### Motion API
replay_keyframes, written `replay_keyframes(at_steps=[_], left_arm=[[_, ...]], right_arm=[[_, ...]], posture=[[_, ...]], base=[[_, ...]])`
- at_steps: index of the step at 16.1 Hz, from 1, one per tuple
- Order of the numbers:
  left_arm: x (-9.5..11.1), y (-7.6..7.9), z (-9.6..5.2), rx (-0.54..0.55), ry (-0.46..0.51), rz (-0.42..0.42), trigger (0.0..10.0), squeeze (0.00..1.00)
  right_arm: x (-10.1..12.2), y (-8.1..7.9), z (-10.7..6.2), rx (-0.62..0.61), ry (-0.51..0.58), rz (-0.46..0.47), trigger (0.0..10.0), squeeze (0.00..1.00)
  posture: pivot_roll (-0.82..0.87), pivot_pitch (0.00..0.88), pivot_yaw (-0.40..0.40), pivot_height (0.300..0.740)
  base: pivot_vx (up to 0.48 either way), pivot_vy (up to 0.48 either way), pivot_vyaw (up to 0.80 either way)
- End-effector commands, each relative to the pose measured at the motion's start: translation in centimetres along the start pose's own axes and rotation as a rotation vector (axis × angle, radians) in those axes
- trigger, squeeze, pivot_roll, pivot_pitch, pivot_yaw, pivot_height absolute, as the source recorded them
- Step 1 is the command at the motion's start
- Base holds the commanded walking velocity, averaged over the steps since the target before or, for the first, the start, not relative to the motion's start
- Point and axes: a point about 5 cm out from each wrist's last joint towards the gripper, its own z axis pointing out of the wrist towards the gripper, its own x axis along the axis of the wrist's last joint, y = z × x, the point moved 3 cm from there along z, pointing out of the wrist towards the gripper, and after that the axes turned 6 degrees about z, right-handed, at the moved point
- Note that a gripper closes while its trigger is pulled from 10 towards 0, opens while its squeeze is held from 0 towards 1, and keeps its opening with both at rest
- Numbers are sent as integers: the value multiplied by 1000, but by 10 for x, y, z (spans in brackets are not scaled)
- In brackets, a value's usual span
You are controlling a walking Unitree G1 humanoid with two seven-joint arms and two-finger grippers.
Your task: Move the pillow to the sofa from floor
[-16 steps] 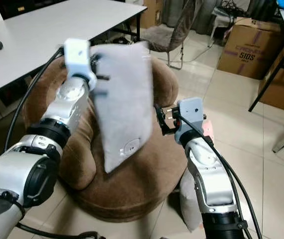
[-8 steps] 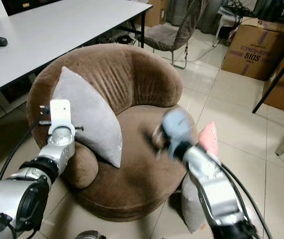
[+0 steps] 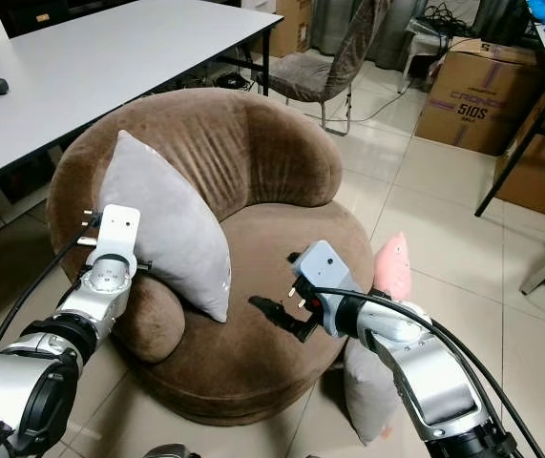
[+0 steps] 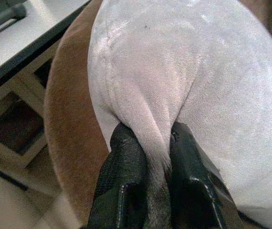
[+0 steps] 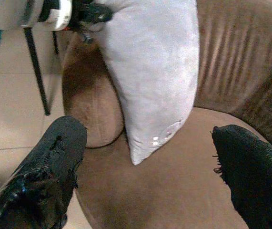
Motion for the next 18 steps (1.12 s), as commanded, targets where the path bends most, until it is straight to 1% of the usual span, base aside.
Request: replay_keyframes(at_steps=[1, 2, 3, 4, 6, 7, 9, 10, 11, 12, 13, 14, 15, 16, 17, 18], left_arm=[[12, -4, 3, -21, 38, -18, 10000, 1000], [20, -6, 5, -55, 74, -20, 10000, 1000], [24, -8, 6, -70, 89, -31, 10000, 1000], [27, -12, 7, -77, 109, -47, 10000, 1000], [35, -19, 6, -76, 169, -63, 10000, 1000], [44, -30, 6, -71, 237, -110, 10000, 1000], [55, -43, 2, -89, 323, -167, 10000, 1000], [68, -53, -9, -139, 414, -224, 10000, 1000], [74, -56, -16, -164, 451, -226, 10000, 1000], [80, -57, -25, -192, 487, -210, 10000, 1000], [86, -59, -45, -224, 521, -173, 10000, 1000], [87, -60, -52, -231, 531, -159, 10000, 1000], [100, -67, -77, -187, 642, -152, 10000, 192], [103, -70, -87, -166, 667, -175, 10000, 0], [105, -71, -104, -152, 691, -197, 10000, 0], [97, -68, -116, -154, 655, -214, 10000, 0]], right_arm=[[4, 4, -2, 15, 6, -16, 10000, 0], [2, 9, -6, 17, -4, -35, 10000, 0], [2, 12, -7, 12, -6, -37, 10000, 0], [1, 16, -10, 13, 4, -7, 10000, 0], [0, 21, -14, 11, -4, 21, 10000, 0], [5, 25, -16, -3, 41, 38, 10000, 0], [16, 31, -18, -53, 126, 70, 10000, 0], [16, 36, -20, -81, 150, 121, 10000, 0], [15, 38, -21, -93, 151, 124, 10000, 0], [14, 40, -23, -107, 159, 135, 10000, 0], [17, 46, -27, -163, 206, 180, 10000, 0], [20, 47, -28, -184, 228, 193, 10000, 0], [29, 52, -33, -285, 306, 233, 10000, 0], [33, 53, -35, -327, 343, 247, 10000, 0], [36, 54, -37, -421, 373, 249, 10000, 0], [34, 51, -36, -482, 372, 253, 10000, 0]], posture=[[15, 0, 16, 740], [21, 0, 12, 740], [21, 0, 12, 740], [26, 0, 7, 740], [26, 0, 7, 740], [26, 0, 7, 740], [45, 0, -2, 740], [61, 0, -9, 740], [71, 0, -15, 740], [71, 0, -15, 740], [79, 0, -15, 740], [79, 0, -15, 740], [80, 0, -17, 740], [83, 0, -19, 740], [89, 0, -22, 740], [90, 0, -31, 740]], base=[[0, 0, 0], [0, 0, 0], [0, 0, 0], [0, 0, 0], [0, 0, 0], [0, 0, 0], [0, 0, 0], [0, 0, 0], [0, 0, 0], [0, 0, 0], [0, 0, 0], [0, 0, 0], [0, 0, 0], [0, 0, 0], [0, 0, 0], [0, 0, 0]])
